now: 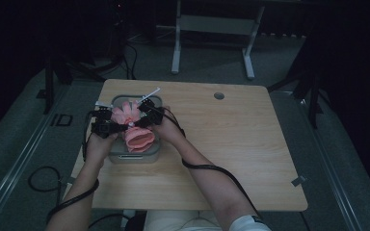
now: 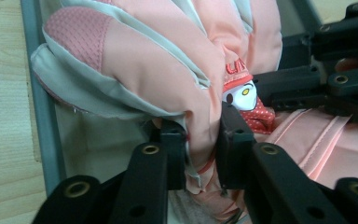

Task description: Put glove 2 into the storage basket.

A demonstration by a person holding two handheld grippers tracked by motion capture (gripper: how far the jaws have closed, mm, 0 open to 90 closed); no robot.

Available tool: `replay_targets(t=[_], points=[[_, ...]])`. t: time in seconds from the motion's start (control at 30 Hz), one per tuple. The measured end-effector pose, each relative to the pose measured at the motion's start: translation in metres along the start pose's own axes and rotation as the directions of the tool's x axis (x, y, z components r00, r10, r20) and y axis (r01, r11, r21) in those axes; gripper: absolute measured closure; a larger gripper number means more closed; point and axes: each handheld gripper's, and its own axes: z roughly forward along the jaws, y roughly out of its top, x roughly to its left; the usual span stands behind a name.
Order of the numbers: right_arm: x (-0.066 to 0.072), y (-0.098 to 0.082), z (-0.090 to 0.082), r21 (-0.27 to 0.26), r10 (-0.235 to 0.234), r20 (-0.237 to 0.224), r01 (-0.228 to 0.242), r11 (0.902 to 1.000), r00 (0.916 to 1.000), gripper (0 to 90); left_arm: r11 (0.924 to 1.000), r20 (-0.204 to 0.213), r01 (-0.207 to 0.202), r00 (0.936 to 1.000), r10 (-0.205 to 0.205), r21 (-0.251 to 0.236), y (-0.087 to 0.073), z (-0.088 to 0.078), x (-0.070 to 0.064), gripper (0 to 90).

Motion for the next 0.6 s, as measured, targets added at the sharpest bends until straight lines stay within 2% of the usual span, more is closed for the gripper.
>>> replay_targets(t=[0.13, 0.17, 0.23, 0.3, 0.4, 0.5, 0.6], points=[[-0.004, 0.001, 0.001, 0.005, 0.011, -0.003, -0.011, 0.9999, 0.9999, 64.8, 0.9992, -0.043, -0.024, 0.9988, 0.026, 0.033, 0.006, 0.004, -0.004, 66.5], [-0.005, 0.002, -0.001, 0.003, 0.009, 0.008, -0.009, 1.0000, 0.9999, 62.4, 0.9987, -0.060, -0.036, 0.9975, 0.038, 0.035, 0.008, 0.004, -0.006, 58.8], [-0.006, 0.002, -0.003, -0.001, 0.005, 0.013, -0.005, 1.0000, 0.9999, 61.7, 0.9983, -0.073, -0.046, 0.9961, 0.049, 0.034, 0.010, 0.003, -0.008, 57.1], [-0.008, 0.002, -0.007, -0.007, 0.008, 0.016, -0.008, 0.9999, 0.9998, 59.9, 0.9981, -0.098, -0.056, 0.9935, 0.058, 0.025, 0.011, 0.002, -0.010, 51.1], [-0.012, 0.000, -0.013, -0.020, 0.027, 0.005, -0.027, 0.9994, 0.9996, 59.4, 0.9991, -0.095, -0.043, 0.9945, 0.043, 0.006, 0.010, 0.003, -0.011, 45.4], [-0.015, -0.002, -0.021, -0.027, 0.024, 0.025, -0.023, 0.9994, 0.9994, 57.9, 0.9993, -0.087, -0.037, 0.9955, 0.037, 0.000, 0.010, 0.004, -0.012, 40.3], [-0.018, -0.003, -0.025, -0.023, 0.014, 0.049, -0.013, 0.9997, 0.9987, 57.0, 0.9986, -0.089, -0.052, 0.9947, 0.053, 0.003, 0.013, 0.005, -0.017, 39.1]])
